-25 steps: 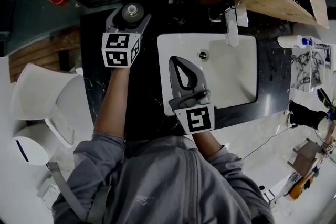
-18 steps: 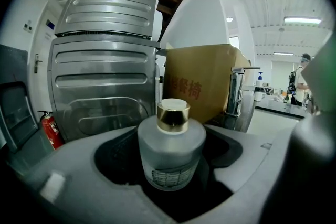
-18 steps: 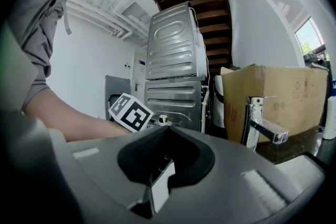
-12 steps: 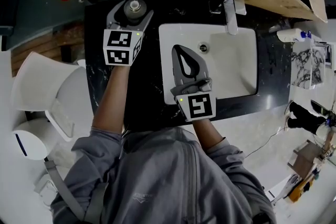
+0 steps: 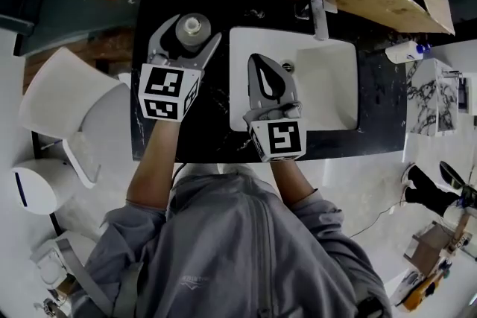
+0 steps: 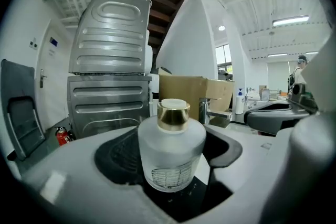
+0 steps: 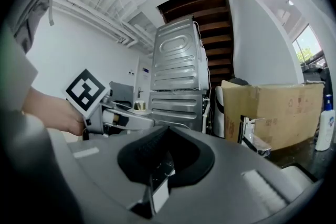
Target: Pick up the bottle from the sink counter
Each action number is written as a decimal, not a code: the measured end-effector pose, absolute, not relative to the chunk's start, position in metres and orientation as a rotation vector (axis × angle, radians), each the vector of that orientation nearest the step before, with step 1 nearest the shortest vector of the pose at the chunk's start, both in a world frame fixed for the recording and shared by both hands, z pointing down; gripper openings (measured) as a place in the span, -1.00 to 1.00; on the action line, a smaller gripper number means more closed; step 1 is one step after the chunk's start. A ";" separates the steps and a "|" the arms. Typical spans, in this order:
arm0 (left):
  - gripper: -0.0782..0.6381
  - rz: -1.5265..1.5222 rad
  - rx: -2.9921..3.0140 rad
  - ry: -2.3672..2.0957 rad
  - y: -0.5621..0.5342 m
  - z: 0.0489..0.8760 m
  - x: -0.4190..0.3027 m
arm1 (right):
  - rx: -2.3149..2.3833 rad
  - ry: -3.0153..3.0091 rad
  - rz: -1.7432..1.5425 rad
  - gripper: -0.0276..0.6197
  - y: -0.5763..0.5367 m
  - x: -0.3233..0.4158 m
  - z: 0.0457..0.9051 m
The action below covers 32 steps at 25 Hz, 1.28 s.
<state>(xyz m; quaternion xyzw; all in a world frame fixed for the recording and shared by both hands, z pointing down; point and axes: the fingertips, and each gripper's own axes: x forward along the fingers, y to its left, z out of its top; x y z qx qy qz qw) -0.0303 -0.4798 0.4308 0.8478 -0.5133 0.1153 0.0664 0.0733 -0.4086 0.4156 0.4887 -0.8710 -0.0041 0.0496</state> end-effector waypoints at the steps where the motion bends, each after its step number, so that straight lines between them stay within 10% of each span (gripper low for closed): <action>1: 0.17 0.341 2.556 -1.562 -0.470 0.424 -0.032 | 1.486 -2.657 -0.016 -0.91 -0.404 0.074 0.412; 32: 0.17 0.139 2.516 -1.800 -0.342 0.350 -0.084 | 1.585 -2.617 -0.126 -0.91 -0.331 0.057 0.344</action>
